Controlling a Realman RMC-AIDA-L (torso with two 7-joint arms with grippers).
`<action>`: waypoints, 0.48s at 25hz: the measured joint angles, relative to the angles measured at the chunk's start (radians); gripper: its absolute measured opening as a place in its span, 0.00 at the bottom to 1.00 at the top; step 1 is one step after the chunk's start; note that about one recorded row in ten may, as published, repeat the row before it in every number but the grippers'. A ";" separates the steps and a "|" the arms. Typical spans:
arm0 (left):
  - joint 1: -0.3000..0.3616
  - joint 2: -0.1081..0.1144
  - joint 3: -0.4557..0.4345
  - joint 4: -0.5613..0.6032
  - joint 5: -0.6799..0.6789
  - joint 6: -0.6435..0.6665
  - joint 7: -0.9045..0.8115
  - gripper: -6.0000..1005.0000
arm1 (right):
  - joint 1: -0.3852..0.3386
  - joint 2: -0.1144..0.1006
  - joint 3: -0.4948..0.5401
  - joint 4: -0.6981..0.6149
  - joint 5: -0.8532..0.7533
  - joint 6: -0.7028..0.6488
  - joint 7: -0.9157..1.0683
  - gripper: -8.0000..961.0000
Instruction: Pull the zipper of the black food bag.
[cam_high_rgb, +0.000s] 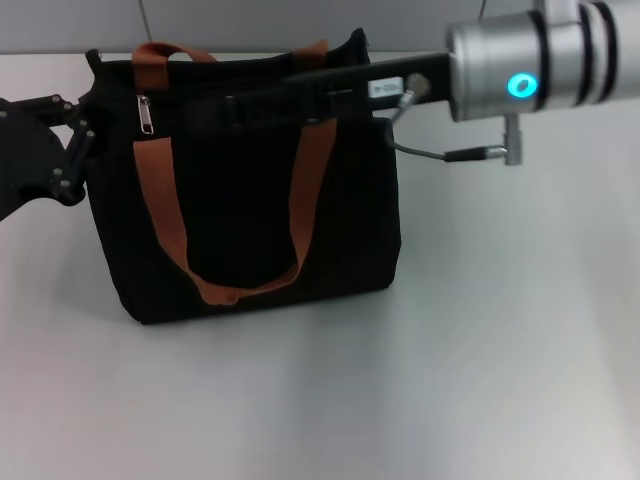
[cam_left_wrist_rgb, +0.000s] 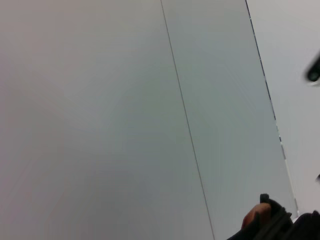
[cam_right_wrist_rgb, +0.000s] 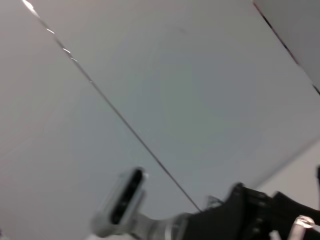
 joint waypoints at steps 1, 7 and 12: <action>0.000 0.001 0.000 0.000 -0.001 0.009 0.000 0.03 | 0.020 -0.001 -0.050 -0.012 0.000 0.054 0.062 0.84; 0.002 0.002 0.000 0.002 -0.002 0.017 0.000 0.03 | 0.070 -0.003 -0.095 -0.019 -0.024 0.137 0.176 0.72; 0.002 0.001 0.000 0.001 -0.004 0.017 0.000 0.03 | 0.115 -0.001 -0.096 -0.019 -0.082 0.177 0.277 0.60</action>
